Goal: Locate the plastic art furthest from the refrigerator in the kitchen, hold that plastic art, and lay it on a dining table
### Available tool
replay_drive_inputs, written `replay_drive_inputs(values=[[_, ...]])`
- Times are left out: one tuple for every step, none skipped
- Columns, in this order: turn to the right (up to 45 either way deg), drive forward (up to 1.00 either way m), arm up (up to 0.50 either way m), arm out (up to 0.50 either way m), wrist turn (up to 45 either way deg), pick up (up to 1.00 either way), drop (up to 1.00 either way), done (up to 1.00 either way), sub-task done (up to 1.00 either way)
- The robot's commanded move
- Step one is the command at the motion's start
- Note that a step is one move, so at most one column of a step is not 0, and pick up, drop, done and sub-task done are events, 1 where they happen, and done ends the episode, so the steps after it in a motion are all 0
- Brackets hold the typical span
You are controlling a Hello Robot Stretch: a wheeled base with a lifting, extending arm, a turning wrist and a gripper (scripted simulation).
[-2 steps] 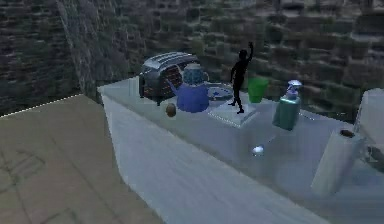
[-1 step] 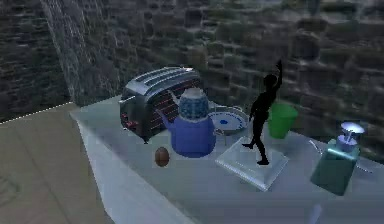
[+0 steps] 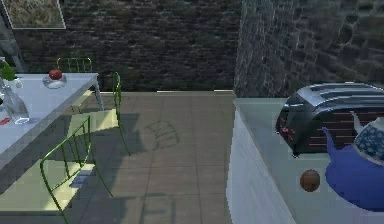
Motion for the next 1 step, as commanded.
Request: replay_drive_inputs(values=[[-21.0,0.00,0.00,0.00,0.0,0.00,0.00,0.00,0.00]])
